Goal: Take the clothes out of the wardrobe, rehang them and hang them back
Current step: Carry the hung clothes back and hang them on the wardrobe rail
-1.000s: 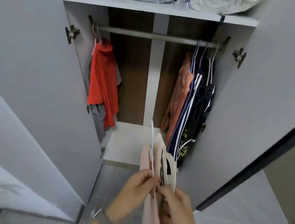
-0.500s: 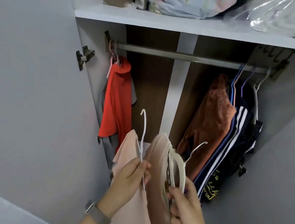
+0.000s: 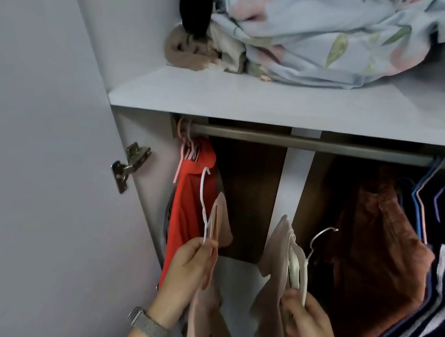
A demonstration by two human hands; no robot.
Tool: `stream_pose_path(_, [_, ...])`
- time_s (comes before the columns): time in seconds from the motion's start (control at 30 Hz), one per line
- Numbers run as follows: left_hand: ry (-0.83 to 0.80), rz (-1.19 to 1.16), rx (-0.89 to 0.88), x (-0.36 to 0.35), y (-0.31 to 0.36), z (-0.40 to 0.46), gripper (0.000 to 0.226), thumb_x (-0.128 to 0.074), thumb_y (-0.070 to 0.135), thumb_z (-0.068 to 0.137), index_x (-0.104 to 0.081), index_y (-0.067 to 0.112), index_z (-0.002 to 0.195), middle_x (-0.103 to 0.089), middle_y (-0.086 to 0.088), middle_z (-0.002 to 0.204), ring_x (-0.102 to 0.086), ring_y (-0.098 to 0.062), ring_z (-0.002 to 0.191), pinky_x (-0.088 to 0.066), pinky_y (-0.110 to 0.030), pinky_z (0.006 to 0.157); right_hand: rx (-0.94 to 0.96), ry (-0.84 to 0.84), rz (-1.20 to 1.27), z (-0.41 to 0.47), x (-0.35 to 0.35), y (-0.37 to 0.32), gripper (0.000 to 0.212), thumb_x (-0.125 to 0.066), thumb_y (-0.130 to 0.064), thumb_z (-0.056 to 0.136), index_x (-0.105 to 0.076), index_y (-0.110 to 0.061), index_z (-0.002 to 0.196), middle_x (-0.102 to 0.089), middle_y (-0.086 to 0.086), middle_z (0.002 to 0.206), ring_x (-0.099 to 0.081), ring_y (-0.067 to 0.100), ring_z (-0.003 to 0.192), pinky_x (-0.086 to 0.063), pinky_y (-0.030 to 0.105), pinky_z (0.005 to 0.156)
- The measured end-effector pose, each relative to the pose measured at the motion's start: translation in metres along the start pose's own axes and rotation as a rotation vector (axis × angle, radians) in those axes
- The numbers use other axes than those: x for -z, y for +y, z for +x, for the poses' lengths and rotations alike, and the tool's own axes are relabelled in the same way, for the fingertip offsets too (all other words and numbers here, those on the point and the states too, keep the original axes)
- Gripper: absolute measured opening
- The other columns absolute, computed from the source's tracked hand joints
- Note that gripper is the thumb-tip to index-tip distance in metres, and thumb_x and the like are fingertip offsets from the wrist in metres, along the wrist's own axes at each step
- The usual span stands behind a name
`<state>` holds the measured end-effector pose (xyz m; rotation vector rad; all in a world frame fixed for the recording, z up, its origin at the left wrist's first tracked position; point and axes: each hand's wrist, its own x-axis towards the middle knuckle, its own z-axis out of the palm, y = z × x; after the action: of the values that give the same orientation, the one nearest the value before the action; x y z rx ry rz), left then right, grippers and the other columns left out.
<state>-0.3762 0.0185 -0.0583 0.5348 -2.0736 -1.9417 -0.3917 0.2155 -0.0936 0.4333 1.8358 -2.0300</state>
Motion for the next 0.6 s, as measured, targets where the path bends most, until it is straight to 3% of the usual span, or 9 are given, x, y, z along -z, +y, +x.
stream_pose_path(0.1, [0.022, 0.000, 0.011, 0.007, 0.013, 0.034, 0.024, -0.044, 0.009, 0.097, -0.066, 0.007, 0.087, -0.043, 0.009, 0.037, -0.039, -0.001, 0.034, -0.031, -0.015, 0.037, 0.029, -0.019, -0.039, 0.009, -0.004, -0.012, 0.010, -0.057, -0.005, 0.091, -0.058, -0.006, 0.082, -0.032, -0.006, 0.043, -0.028, 0.007, 0.034, -0.020, 0.016, 0.035])
stream_pose_path(0.27, [-0.017, 0.037, -0.059, 0.003, 0.033, 0.079, 0.023, -0.045, 0.010, 0.096, -0.065, 0.004, 0.085, -0.037, 0.010, 0.036, -0.034, -0.003, 0.034, -0.030, -0.017, 0.038, 0.116, 0.008, -0.052, 0.035, -0.004, -0.033, 0.018, -0.054, -0.005, 0.091, -0.054, -0.010, 0.074, -0.029, 0.001, 0.053, -0.027, 0.010, 0.043, -0.021, 0.020, 0.041])
stream_pose_path(0.43, [-0.051, 0.140, -0.077, -0.013, 0.040, 0.127, 0.028, -0.046, 0.010, 0.095, -0.067, 0.016, 0.078, -0.043, 0.010, 0.037, -0.038, -0.005, 0.040, -0.030, -0.024, 0.048, 0.181, 0.046, -0.048, 0.080, -0.010, -0.061, 0.018, -0.055, -0.011, 0.092, -0.049, -0.010, 0.074, -0.031, 0.006, 0.063, -0.029, 0.013, 0.048, -0.024, 0.025, 0.045])
stream_pose_path(0.6, [-0.081, 0.162, -0.040, -0.018, 0.047, 0.146, 0.031, -0.044, 0.006, 0.095, -0.066, 0.015, 0.075, -0.043, 0.011, 0.036, -0.037, -0.002, 0.036, -0.028, -0.025, 0.048, 0.189, 0.085, 0.062, 0.110, -0.019, -0.075, 0.016, -0.057, -0.012, 0.089, -0.046, -0.013, 0.077, -0.026, 0.003, 0.061, -0.026, 0.012, 0.045, -0.022, 0.022, 0.041])
